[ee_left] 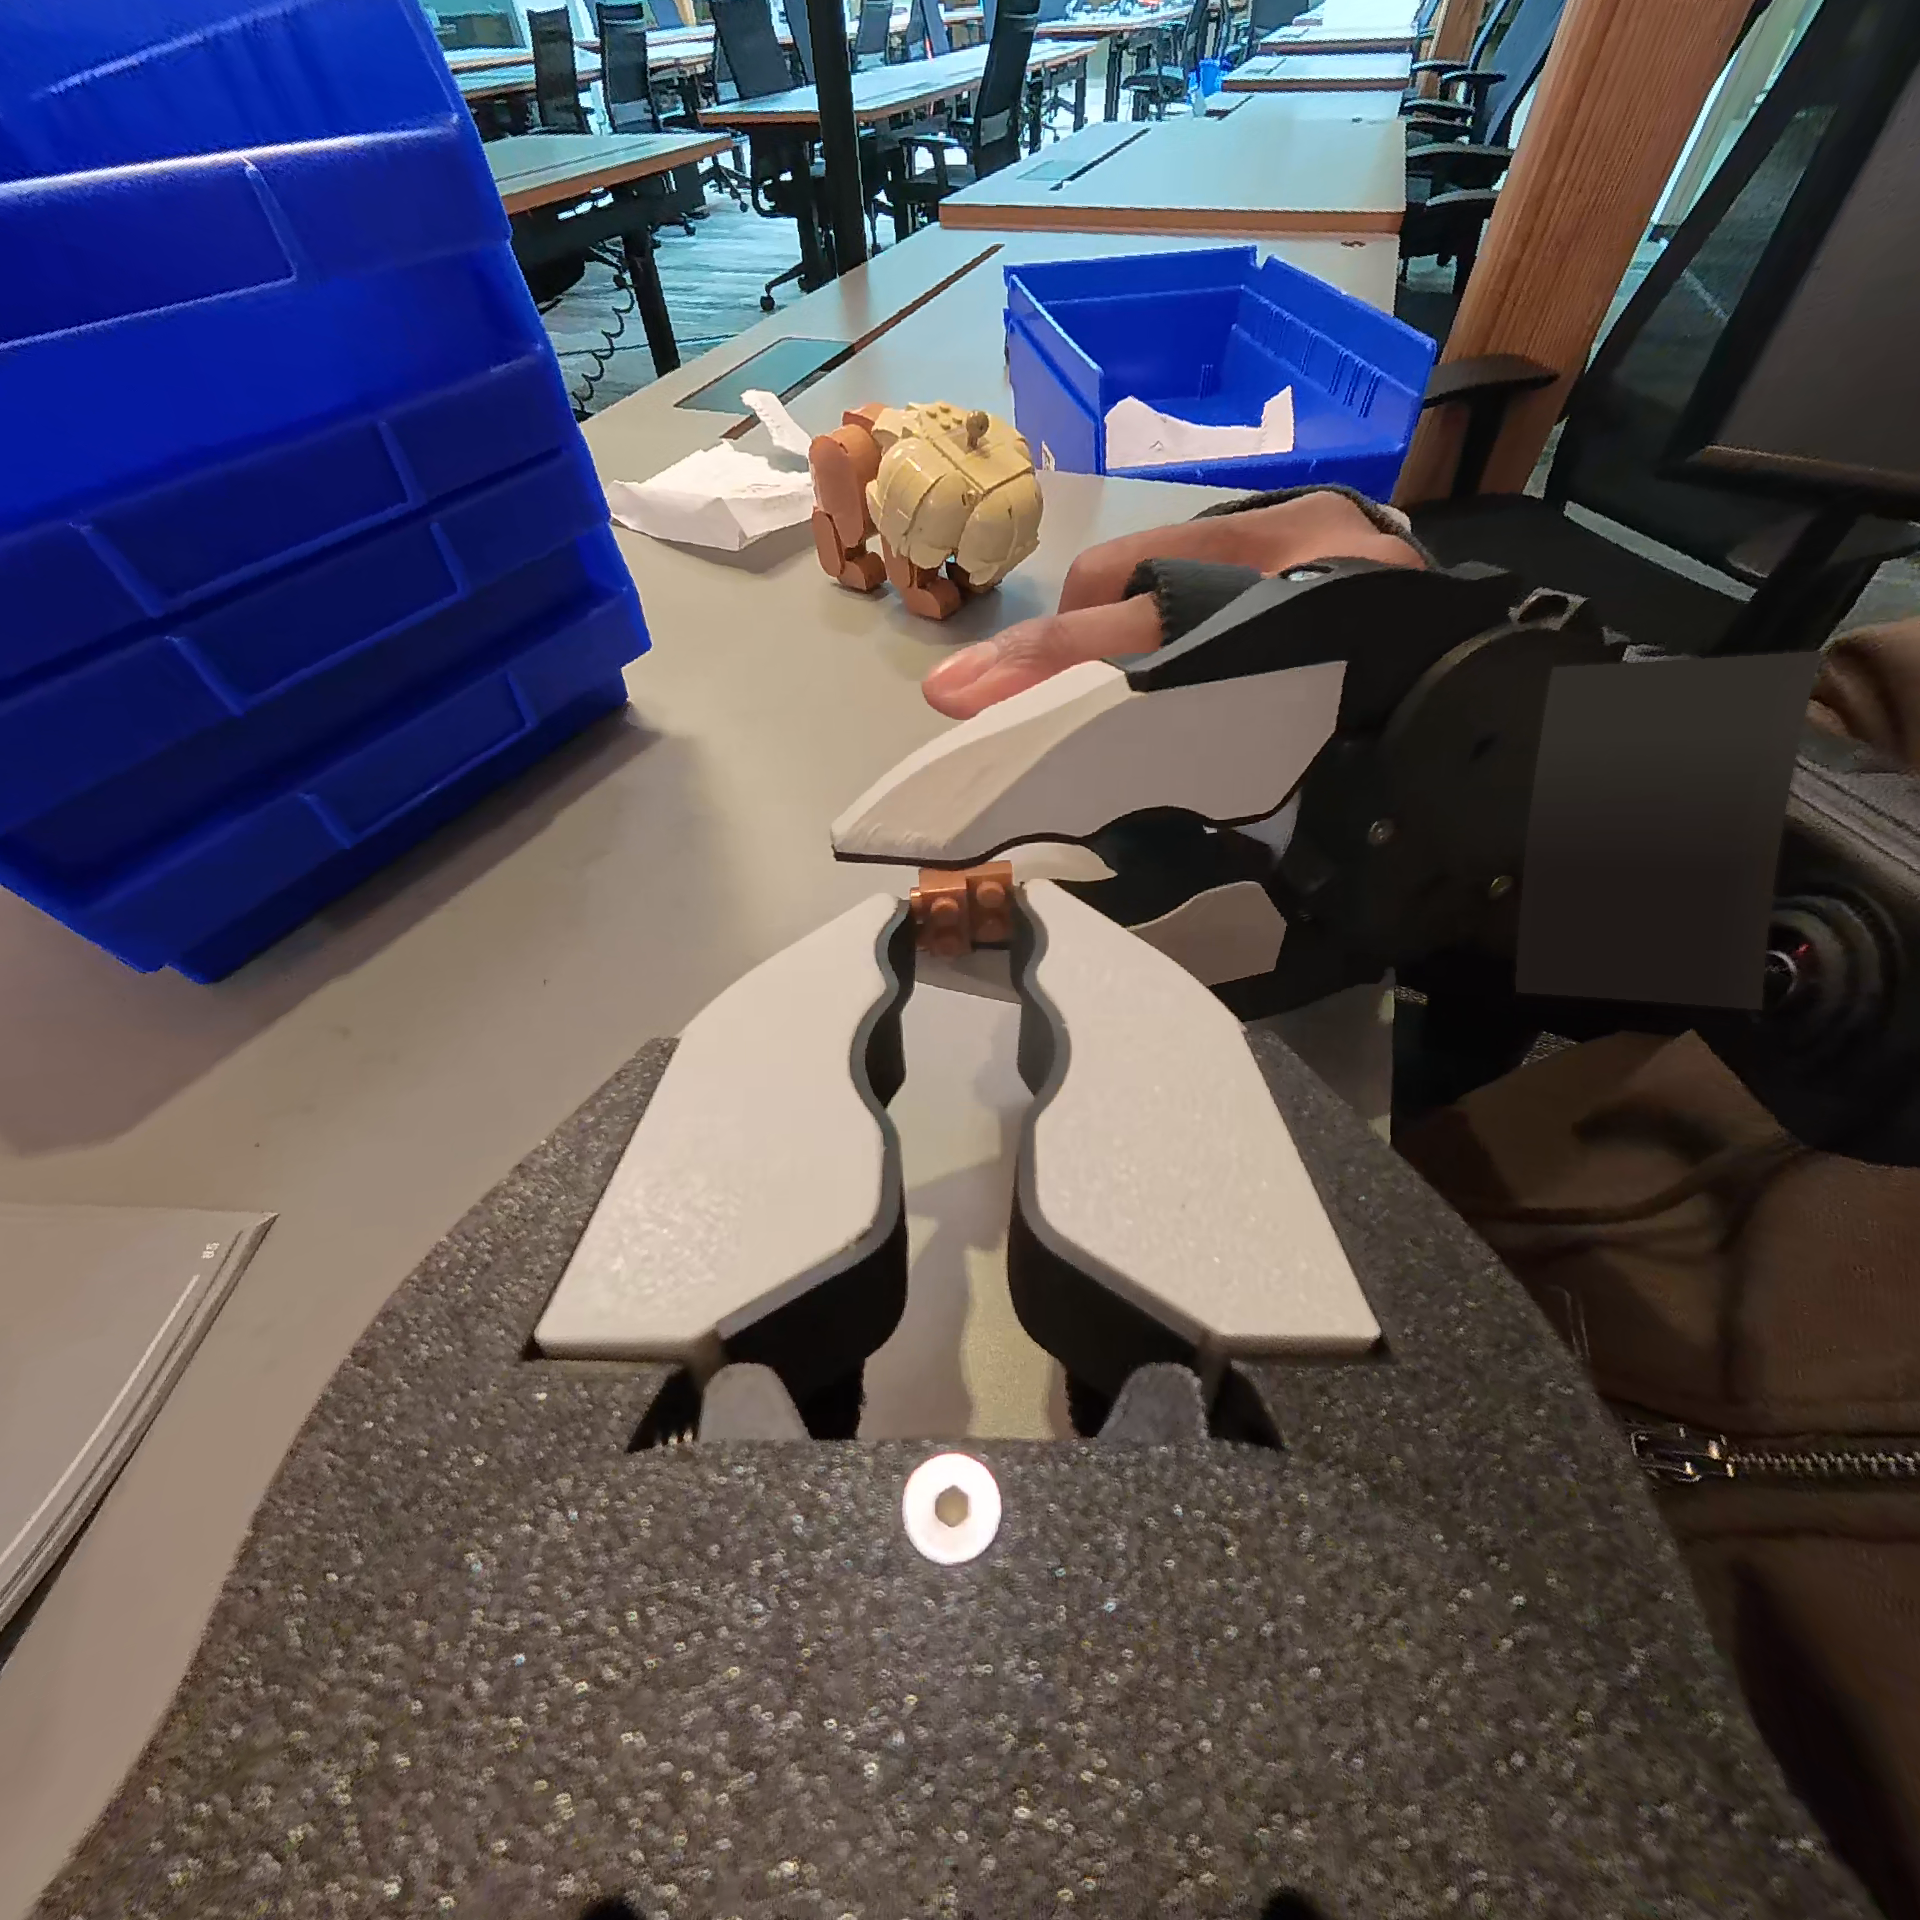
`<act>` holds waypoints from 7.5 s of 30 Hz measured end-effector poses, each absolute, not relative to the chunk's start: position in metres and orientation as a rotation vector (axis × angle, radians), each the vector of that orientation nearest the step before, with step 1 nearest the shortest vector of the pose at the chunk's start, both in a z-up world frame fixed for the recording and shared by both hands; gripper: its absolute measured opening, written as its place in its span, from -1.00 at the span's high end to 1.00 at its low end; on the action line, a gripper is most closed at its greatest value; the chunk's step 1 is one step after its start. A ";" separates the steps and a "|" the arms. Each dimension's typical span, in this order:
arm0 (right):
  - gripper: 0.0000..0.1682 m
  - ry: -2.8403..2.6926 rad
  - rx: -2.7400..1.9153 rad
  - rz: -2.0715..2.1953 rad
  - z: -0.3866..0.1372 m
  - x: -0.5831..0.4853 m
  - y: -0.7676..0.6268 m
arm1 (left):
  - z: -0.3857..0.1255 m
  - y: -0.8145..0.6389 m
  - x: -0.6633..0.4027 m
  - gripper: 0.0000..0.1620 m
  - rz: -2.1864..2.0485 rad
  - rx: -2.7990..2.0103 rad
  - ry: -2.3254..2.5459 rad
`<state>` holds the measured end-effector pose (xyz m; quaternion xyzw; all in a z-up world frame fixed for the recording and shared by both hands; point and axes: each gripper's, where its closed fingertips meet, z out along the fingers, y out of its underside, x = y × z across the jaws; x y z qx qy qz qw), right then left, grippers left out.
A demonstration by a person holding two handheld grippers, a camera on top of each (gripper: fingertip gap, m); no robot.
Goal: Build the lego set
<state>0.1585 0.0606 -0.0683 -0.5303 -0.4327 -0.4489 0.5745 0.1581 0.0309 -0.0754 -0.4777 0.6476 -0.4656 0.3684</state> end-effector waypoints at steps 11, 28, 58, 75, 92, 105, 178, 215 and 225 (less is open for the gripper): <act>0.81 -0.957 -1.291 -1.019 -0.065 0.164 0.062 | -0.070 0.033 0.160 0.79 -1.147 -1.202 1.609; 0.81 -0.708 -1.414 -1.003 -0.050 0.217 0.057 | -0.025 0.078 0.136 1.00 -1.109 -1.136 1.301; 0.80 -0.883 -1.254 -1.062 -0.060 0.171 0.060 | -0.069 0.030 0.178 0.78 -1.109 -1.129 1.509; 0.81 -0.824 -1.270 -1.010 -0.049 0.173 0.056 | -0.055 0.025 0.175 0.78 -1.069 -1.039 1.426; 0.81 -0.741 -1.304 -0.899 -0.042 0.171 0.055 | -0.045 0.022 0.170 0.79 -0.917 -0.927 1.354; 1.00 -0.594 -1.453 -0.894 -0.048 0.204 0.059 | -0.028 0.018 0.159 0.80 -0.803 -0.774 1.279; 0.80 -0.696 -1.166 -0.671 -0.027 0.147 0.038 | -0.031 0.019 0.156 0.78 -2.106 -1.154 1.279; 1.00 -0.921 -1.349 -0.136 -0.054 0.168 0.010 | -0.022 0.046 0.140 0.79 -1.964 -1.096 1.325; 0.99 -0.775 -1.334 -0.479 -0.051 0.183 0.038 | -0.019 0.050 0.143 0.78 -2.158 -1.159 1.173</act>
